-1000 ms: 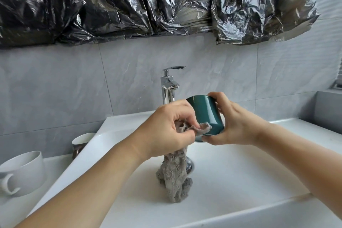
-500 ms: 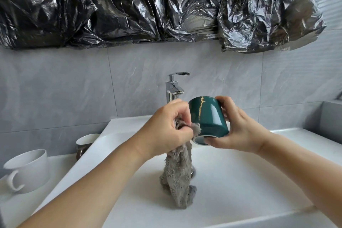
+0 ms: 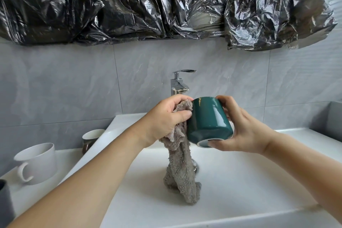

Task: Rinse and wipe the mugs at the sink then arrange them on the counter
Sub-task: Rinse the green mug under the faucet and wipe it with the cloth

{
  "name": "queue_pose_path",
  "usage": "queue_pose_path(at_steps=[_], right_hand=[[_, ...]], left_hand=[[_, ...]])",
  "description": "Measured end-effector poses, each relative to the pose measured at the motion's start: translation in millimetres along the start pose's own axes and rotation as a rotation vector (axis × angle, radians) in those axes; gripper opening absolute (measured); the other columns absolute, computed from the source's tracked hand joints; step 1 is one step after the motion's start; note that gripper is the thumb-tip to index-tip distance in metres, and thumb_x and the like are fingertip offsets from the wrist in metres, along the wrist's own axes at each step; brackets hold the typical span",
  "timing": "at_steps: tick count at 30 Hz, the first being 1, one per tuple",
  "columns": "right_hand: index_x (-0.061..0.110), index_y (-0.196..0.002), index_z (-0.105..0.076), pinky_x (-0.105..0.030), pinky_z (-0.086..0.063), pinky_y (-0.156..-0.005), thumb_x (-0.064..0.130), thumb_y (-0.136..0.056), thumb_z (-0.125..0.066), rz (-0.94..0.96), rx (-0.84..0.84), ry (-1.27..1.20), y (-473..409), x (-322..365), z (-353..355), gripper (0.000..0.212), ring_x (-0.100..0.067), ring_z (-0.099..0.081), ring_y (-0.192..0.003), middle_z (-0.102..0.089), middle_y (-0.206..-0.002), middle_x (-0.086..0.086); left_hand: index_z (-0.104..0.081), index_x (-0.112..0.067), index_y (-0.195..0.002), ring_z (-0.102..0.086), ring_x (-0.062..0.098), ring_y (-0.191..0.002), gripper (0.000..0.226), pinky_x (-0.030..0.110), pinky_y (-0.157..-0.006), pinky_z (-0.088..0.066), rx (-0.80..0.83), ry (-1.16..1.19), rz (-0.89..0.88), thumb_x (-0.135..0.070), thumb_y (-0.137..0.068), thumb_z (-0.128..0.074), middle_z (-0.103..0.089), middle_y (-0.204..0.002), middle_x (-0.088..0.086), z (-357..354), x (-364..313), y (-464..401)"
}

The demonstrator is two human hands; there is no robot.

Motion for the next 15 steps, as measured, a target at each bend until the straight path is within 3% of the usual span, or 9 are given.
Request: queue_pose_path(at_steps=[2,4,7,9,11,13,15], right_hand=[[0.022,-0.132,-0.034,-0.028,-0.051,-0.088,0.061,-0.059,-0.081,-0.004,0.043,0.031,1.9,1.6,-2.9,0.095,-0.009,-0.060,-0.102,-0.060,-0.112,0.006],[0.014,-0.131,-0.038,-0.007,-0.042,-0.082,0.050,-0.059,-0.086,0.028,0.051,0.114,1.9,3.9,-5.2,0.093,0.005,-0.053,-0.097,-0.059,-0.105,0.008],[0.009,-0.132,-0.039,0.003,-0.033,-0.074,0.026,-0.061,-0.090,0.032,0.090,0.208,1.4,10.9,-8.3,0.088,0.009,-0.045,-0.089,-0.053,-0.103,0.008],[0.007,-0.138,-0.038,0.004,-0.029,-0.082,0.022,-0.060,-0.087,0.076,0.081,0.295,-1.7,13.5,-10.5,0.093,0.005,-0.040,-0.095,-0.051,-0.118,0.001],[0.007,-0.141,-0.038,-0.005,-0.027,-0.092,0.029,-0.056,-0.081,0.142,0.094,0.415,-5.8,12.5,-15.8,0.098,-0.011,-0.044,-0.109,-0.048,-0.128,-0.005],[0.009,-0.141,-0.041,-0.012,-0.030,-0.087,0.035,-0.054,-0.081,0.152,0.114,0.498,-7.4,11.9,-19.4,0.098,-0.021,-0.050,-0.108,-0.049,-0.122,-0.004],[0.013,-0.139,-0.042,-0.013,-0.030,-0.076,0.039,-0.058,-0.082,0.115,0.120,0.516,-6.8,14.6,-18.7,0.094,-0.020,-0.053,-0.102,-0.049,-0.117,-0.001]], left_hand=[[-0.060,-0.010,-0.112,-0.060,0.015,-0.095,0.020,0.035,-0.097,-0.048,0.010,-0.001,-0.003,-0.003,-0.093,-0.059,-0.065,-0.103,0.007,1.2,2.3,-1.4],[-0.061,-0.013,-0.102,-0.058,0.014,-0.088,0.015,0.033,-0.088,-0.048,0.016,-0.026,0.009,-0.004,-0.090,-0.062,-0.064,-0.094,0.006,1.2,3.2,-1.5],[-0.060,-0.010,-0.100,-0.059,0.017,-0.081,0.012,0.039,-0.078,-0.048,0.004,-0.096,0.062,0.000,-0.093,-0.060,-0.063,-0.088,0.007,-0.7,3.0,-0.8],[-0.060,-0.011,-0.098,-0.059,0.016,-0.076,0.010,0.038,-0.072,-0.049,-0.028,-0.147,0.087,-0.003,-0.093,-0.061,-0.062,-0.085,0.006,-4.6,0.8,-1.9],[-0.060,-0.015,-0.094,-0.059,0.015,-0.072,0.008,0.033,-0.062,-0.050,-0.066,-0.196,0.120,-0.007,-0.094,-0.061,-0.062,-0.082,0.004,-9.3,-0.6,-3.7],[-0.060,-0.016,-0.094,-0.059,0.018,-0.073,0.005,0.029,-0.055,-0.049,-0.093,-0.229,0.137,-0.011,-0.094,-0.062,-0.061,-0.084,0.005,-15.2,0.1,-5.1],[-0.058,-0.016,-0.102,-0.059,0.020,-0.084,0.011,0.029,-0.063,-0.048,-0.145,-0.270,0.125,-0.015,-0.093,-0.064,-0.061,-0.095,0.004,-20.5,1.6,-5.5]])
Point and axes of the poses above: each hand's wrist, its own y-axis away from the middle knuckle, its own z-axis out of the back of the hand, x = y × z, the point moved 1 cm from there along -y, towards the middle knuckle
